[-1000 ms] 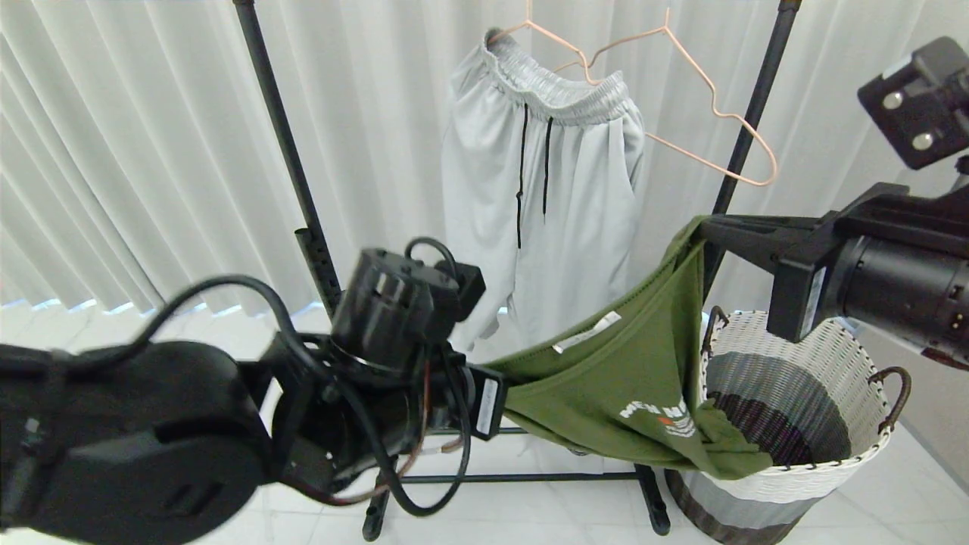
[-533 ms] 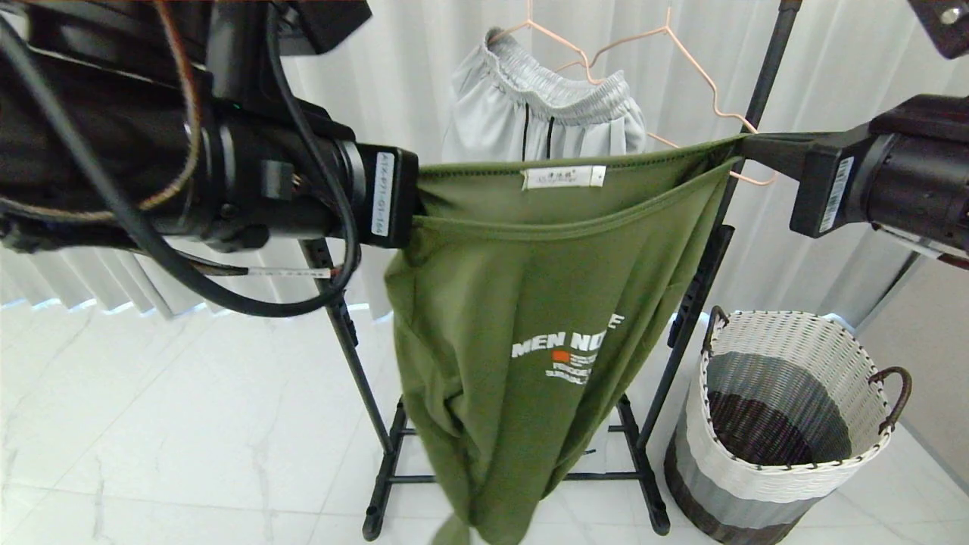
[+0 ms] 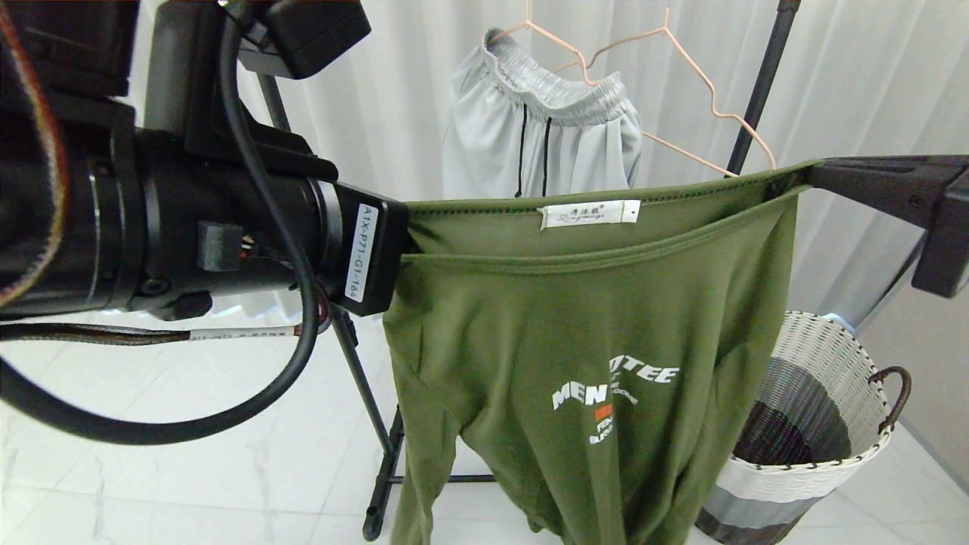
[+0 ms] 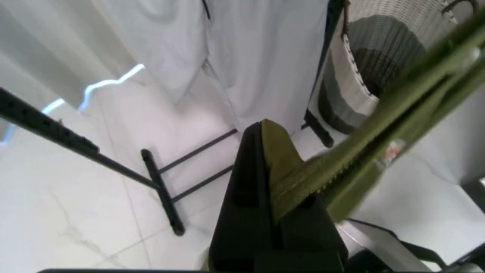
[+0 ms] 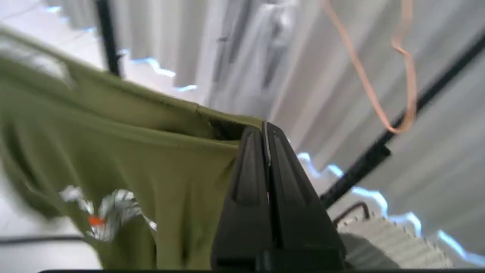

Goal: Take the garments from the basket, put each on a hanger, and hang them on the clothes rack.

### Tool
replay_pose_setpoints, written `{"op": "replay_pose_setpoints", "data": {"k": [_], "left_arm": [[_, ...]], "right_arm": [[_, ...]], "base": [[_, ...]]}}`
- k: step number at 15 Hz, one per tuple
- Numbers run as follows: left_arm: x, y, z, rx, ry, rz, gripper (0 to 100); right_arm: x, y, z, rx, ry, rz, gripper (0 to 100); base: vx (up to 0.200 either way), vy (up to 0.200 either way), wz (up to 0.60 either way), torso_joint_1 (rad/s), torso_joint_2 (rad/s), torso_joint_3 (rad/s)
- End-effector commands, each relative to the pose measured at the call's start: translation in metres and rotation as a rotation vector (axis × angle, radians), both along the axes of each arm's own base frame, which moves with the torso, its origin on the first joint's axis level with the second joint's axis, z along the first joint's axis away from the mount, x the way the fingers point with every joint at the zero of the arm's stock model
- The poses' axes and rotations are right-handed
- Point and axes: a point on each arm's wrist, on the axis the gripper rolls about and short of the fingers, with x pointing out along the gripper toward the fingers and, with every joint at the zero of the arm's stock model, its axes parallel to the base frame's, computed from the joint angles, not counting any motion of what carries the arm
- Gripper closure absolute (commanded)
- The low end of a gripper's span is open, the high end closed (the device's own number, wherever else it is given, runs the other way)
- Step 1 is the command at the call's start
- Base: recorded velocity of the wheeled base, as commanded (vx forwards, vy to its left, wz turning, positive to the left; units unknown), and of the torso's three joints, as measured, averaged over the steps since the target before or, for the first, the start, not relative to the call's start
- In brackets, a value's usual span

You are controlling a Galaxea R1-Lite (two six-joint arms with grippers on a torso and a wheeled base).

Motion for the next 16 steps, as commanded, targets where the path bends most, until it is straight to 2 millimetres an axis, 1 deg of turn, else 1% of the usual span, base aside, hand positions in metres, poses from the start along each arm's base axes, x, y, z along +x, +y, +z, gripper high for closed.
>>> {"op": "replay_pose_setpoints", "data": {"k": [1, 4, 6, 9, 10, 11, 12, 14, 16], "left_arm": [[-0.010, 0.001, 0.005, -0.009, -0.024, -0.011, 100], [-0.015, 0.000, 0.007, -0.013, -0.032, -0.023, 100], [-0.018, -0.005, 0.007, -0.017, -0.035, -0.050, 100], [-0.004, -0.022, 0.007, -0.081, -0.088, -0.044, 100], [0.007, -0.029, 0.004, -0.067, -0.113, -0.034, 100], [0.013, -0.030, 0.001, -0.030, -0.129, -0.036, 100], [0.018, -0.032, -0.001, -0.009, -0.148, -0.035, 100], [0.031, -0.035, -0.002, -0.022, -0.169, -0.007, 100], [0.033, -0.034, -0.002, -0.022, -0.174, 0.000, 100]], "right_arm": [[-0.009, -0.002, 0.001, 0.000, -0.017, 0.036, 100], [-0.009, -0.007, 0.004, 0.009, -0.027, 0.013, 100], [-0.013, -0.018, 0.006, 0.001, -0.023, -0.018, 100], [-0.038, -0.047, 0.018, -0.065, 0.037, -0.017, 100], [-0.056, -0.061, 0.023, -0.110, 0.082, 0.040, 100], [-0.065, -0.065, 0.022, -0.128, 0.101, 0.114, 100], [-0.072, -0.064, 0.018, -0.153, 0.116, 0.198, 100], [-0.078, -0.053, 0.006, -0.202, 0.138, 0.337, 100], [-0.079, -0.042, -0.001, -0.235, 0.159, 0.408, 100]], "base": [[0.000, 0.000, 0.00, 0.000, 0.00, 0.000], [0.000, 0.000, 0.00, 0.000, 0.00, 0.000], [0.000, 0.000, 0.00, 0.000, 0.00, 0.000], [0.000, 0.000, 0.00, 0.000, 0.00, 0.000], [0.000, 0.000, 0.00, 0.000, 0.00, 0.000], [0.000, 0.000, 0.00, 0.000, 0.00, 0.000], [0.000, 0.000, 0.00, 0.000, 0.00, 0.000], [0.000, 0.000, 0.00, 0.000, 0.00, 0.000], [0.000, 0.000, 0.00, 0.000, 0.00, 0.000]]}}
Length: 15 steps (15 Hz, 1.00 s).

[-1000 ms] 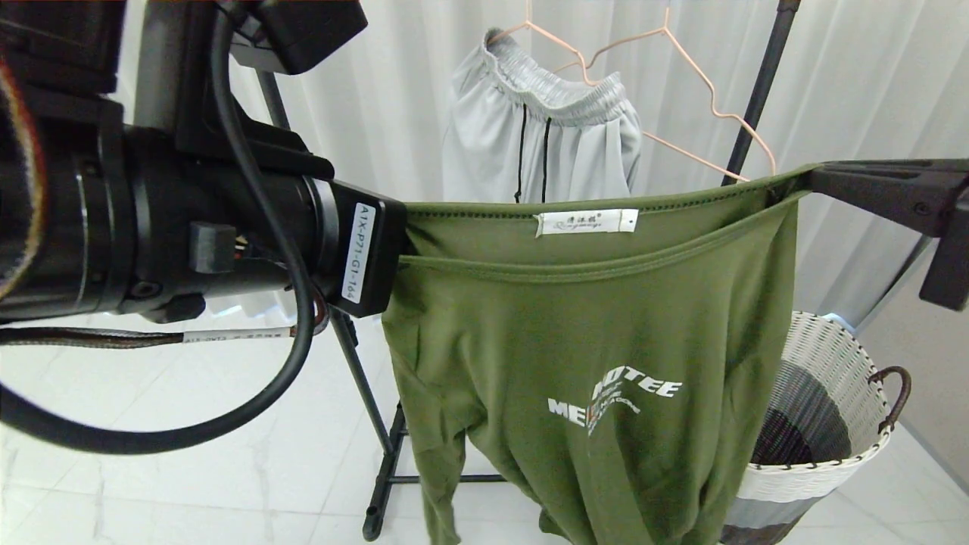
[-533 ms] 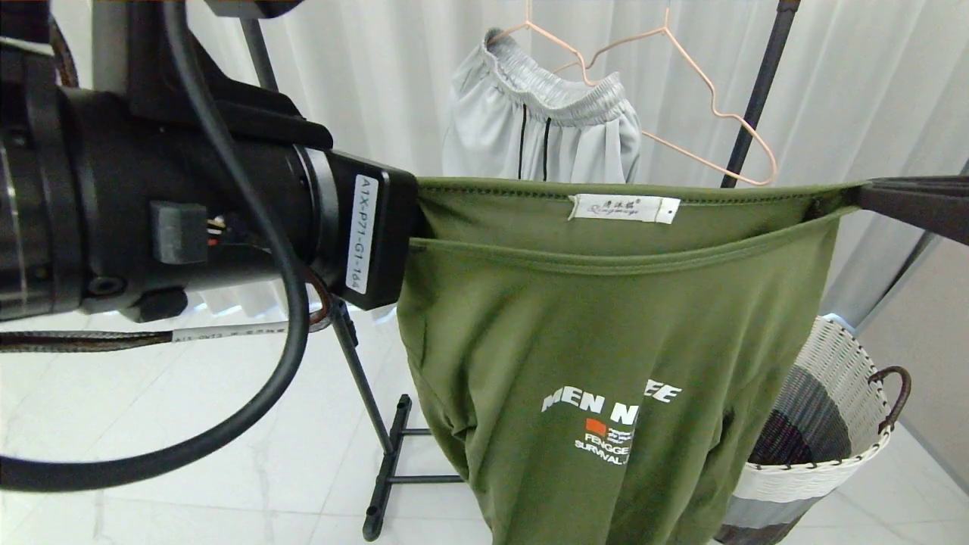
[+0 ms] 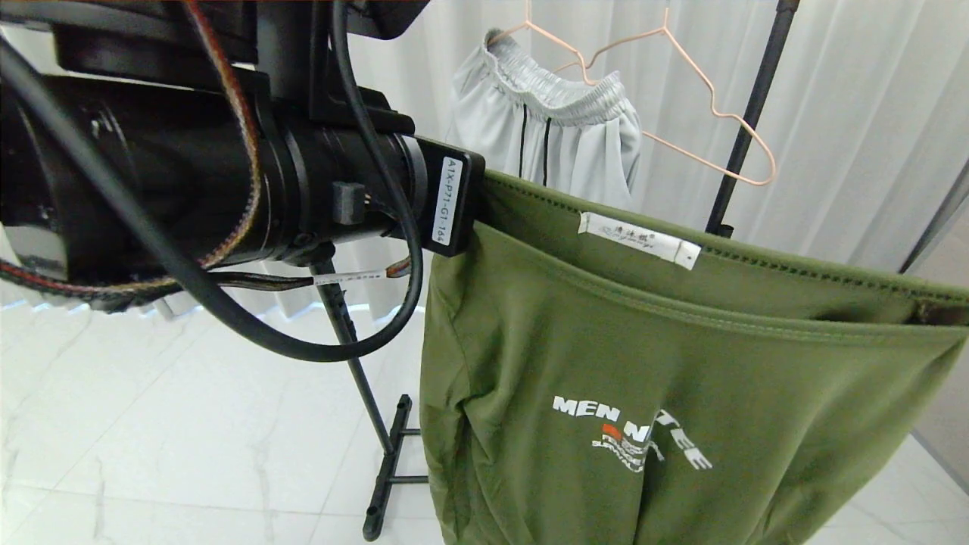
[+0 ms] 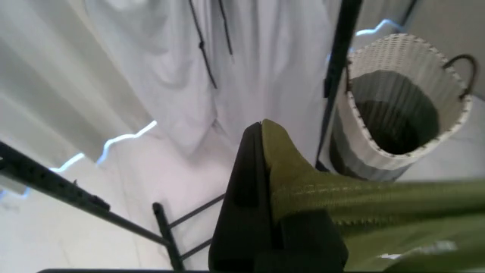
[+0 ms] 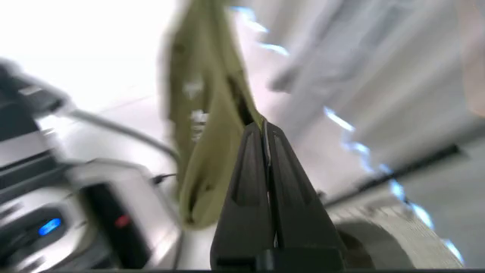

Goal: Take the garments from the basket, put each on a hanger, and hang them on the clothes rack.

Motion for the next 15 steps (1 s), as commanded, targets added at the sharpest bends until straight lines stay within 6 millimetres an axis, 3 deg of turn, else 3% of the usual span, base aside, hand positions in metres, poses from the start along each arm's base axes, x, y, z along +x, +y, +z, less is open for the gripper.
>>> {"op": "replay_pose_setpoints", "data": {"k": [1, 6, 9, 11, 15], "left_arm": [[0.005, -0.003, -0.004, 0.008, 0.008, 0.005, 100], [0.002, 0.000, 0.001, -0.015, -0.010, 0.005, 100], [-0.016, 0.020, 0.011, -0.022, -0.015, 0.004, 100], [-0.035, 0.041, 0.010, 0.028, 0.034, 0.004, 100], [-0.068, 0.063, -0.001, 0.040, 0.068, -0.054, 100]], "right_arm": [[-0.003, 0.010, -0.007, -0.030, 0.018, 0.073, 100], [0.002, 0.021, -0.013, -0.021, 0.013, 0.070, 100], [0.008, 0.017, -0.010, -0.009, 0.000, -0.026, 100], [0.021, 0.015, -0.007, 0.024, -0.023, -0.149, 100], [0.069, 0.048, 0.007, 0.185, -0.120, -0.287, 100]], "base": [[0.000, 0.000, 0.00, 0.000, 0.00, 0.000], [0.000, 0.000, 0.00, 0.000, 0.00, 0.000], [0.000, 0.000, 0.00, 0.000, 0.00, 0.000], [0.000, 0.000, 0.00, 0.000, 0.00, 0.000], [0.000, 0.000, 0.00, 0.000, 0.00, 0.000]]}}
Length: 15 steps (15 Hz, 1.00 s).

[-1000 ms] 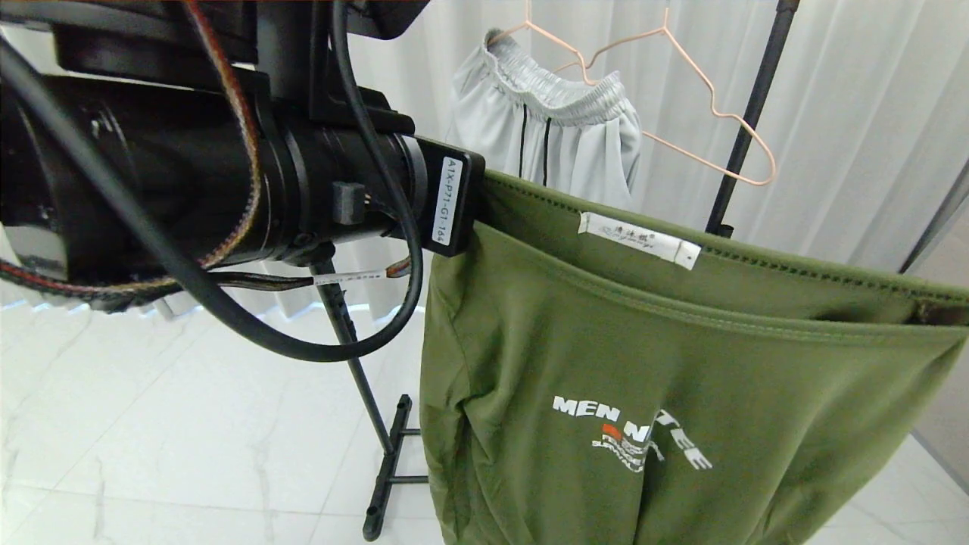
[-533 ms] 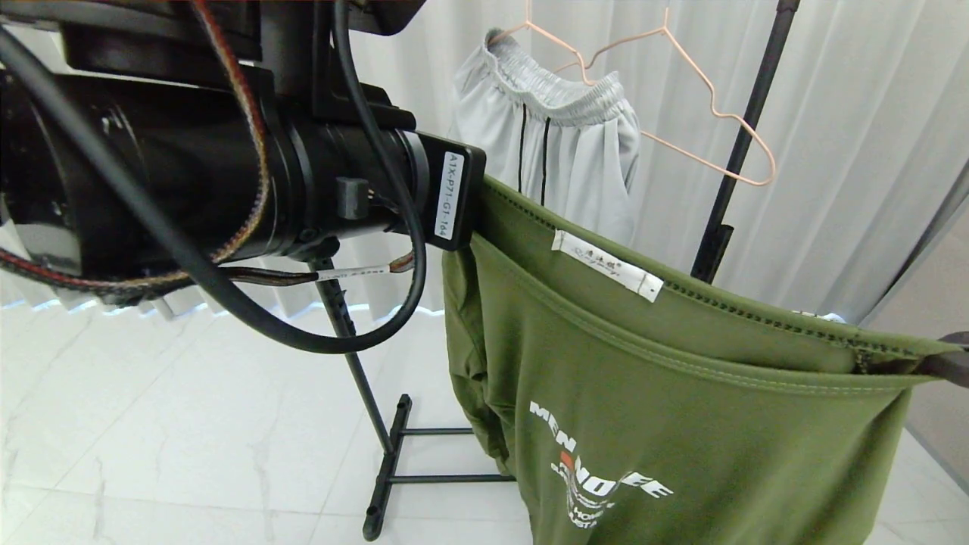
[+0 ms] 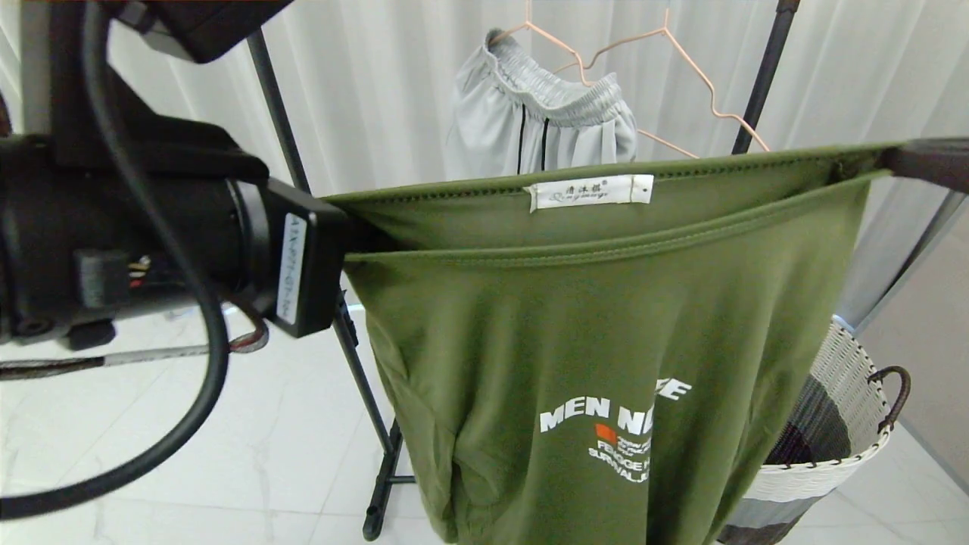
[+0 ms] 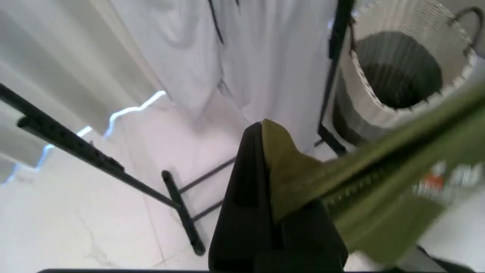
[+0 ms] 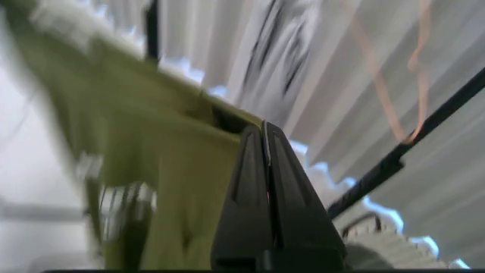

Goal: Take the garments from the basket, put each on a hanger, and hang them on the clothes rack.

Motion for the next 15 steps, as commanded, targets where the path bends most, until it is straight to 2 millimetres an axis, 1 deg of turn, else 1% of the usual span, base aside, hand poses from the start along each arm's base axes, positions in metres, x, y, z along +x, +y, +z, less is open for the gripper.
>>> {"op": "replay_pose_setpoints", "data": {"k": [1, 2, 3, 4, 6, 9, 12, 15], "left_arm": [[-0.023, 0.016, -0.003, -0.016, -0.009, -0.042, 100], [-0.028, 0.018, -0.005, -0.015, -0.007, -0.058, 100], [-0.039, 0.020, -0.004, -0.032, -0.013, -0.117, 100], [-0.049, 0.021, -0.001, -0.053, -0.016, -0.175, 100], [-0.063, 0.022, 0.001, -0.095, -0.005, -0.269, 100], [-0.079, 0.018, 0.001, -0.113, 0.008, -0.371, 100], [-0.079, 0.017, 0.000, -0.106, 0.010, -0.377, 100], [-0.076, 0.016, -0.003, -0.085, 0.003, -0.359, 100]], "right_arm": [[0.030, 0.028, -0.008, -0.010, 0.011, -0.034, 100], [0.037, 0.037, -0.007, 0.011, -0.006, -0.034, 100], [0.047, 0.050, -0.009, 0.025, -0.017, -0.032, 100], [0.053, 0.056, -0.010, 0.027, -0.019, -0.034, 100], [0.059, 0.065, -0.012, 0.033, -0.024, -0.029, 100], [0.062, 0.069, -0.014, 0.030, -0.021, -0.028, 100], [0.062, 0.068, -0.015, 0.030, -0.021, -0.029, 100], [0.060, 0.063, -0.012, 0.025, -0.019, -0.043, 100]], "base": [[0.000, 0.000, 0.00, 0.000, 0.00, 0.000], [0.000, 0.000, 0.00, 0.000, 0.00, 0.000], [0.000, 0.000, 0.00, 0.000, 0.00, 0.000], [0.000, 0.000, 0.00, 0.000, 0.00, 0.000], [0.000, 0.000, 0.00, 0.000, 0.00, 0.000], [0.000, 0.000, 0.00, 0.000, 0.00, 0.000], [0.000, 0.000, 0.00, 0.000, 0.00, 0.000], [0.000, 0.000, 0.00, 0.000, 0.00, 0.000]]}}
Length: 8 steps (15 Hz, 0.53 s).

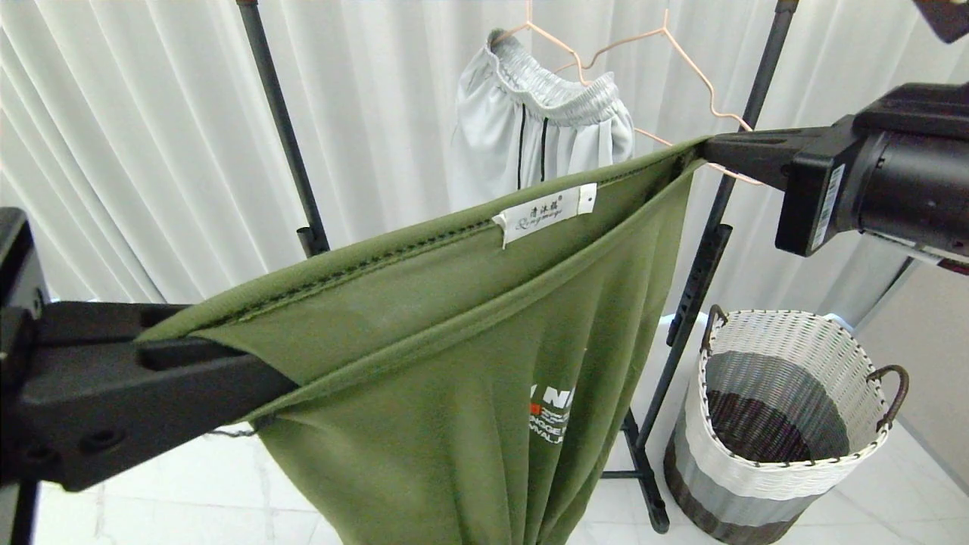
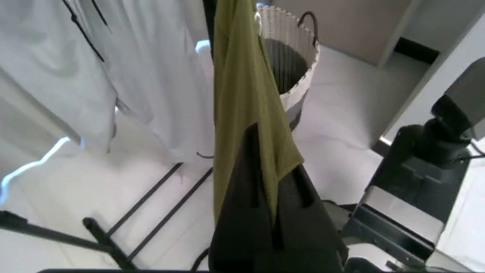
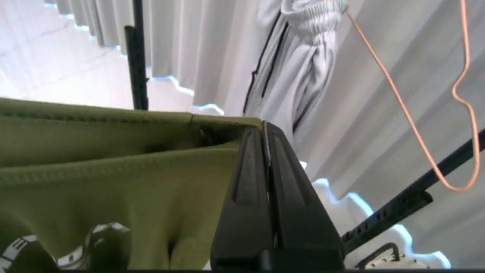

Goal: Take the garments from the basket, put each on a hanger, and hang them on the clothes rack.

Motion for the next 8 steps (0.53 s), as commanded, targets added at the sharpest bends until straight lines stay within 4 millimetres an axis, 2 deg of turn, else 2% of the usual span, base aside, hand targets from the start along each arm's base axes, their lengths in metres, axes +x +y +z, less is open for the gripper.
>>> {"op": "replay_pose_setpoints", "data": {"k": [1, 3, 4, 6, 8], "left_arm": [[0.011, -0.001, 0.000, 0.013, -0.004, 0.065, 100], [0.029, -0.003, 0.001, 0.038, -0.025, 0.156, 100], [0.047, -0.008, 0.005, 0.030, -0.081, 0.221, 100], [0.071, -0.018, 0.007, -0.003, -0.148, 0.285, 100], [0.077, -0.026, 0.002, 0.010, -0.152, 0.280, 100]], "right_arm": [[-0.003, -0.010, 0.010, 0.000, -0.002, -0.021, 100], [-0.008, -0.018, 0.022, -0.017, 0.015, -0.028, 100], [-0.013, -0.024, 0.029, -0.026, 0.025, -0.030, 100], [-0.018, -0.030, 0.027, -0.034, 0.037, -0.030, 100], [-0.024, -0.036, 0.020, -0.059, 0.071, -0.029, 100]], "base": [[0.000, 0.000, 0.00, 0.000, 0.00, 0.000], [0.000, 0.000, 0.00, 0.000, 0.00, 0.000], [0.000, 0.000, 0.00, 0.000, 0.00, 0.000], [0.000, 0.000, 0.00, 0.000, 0.00, 0.000], [0.000, 0.000, 0.00, 0.000, 0.00, 0.000]]}}
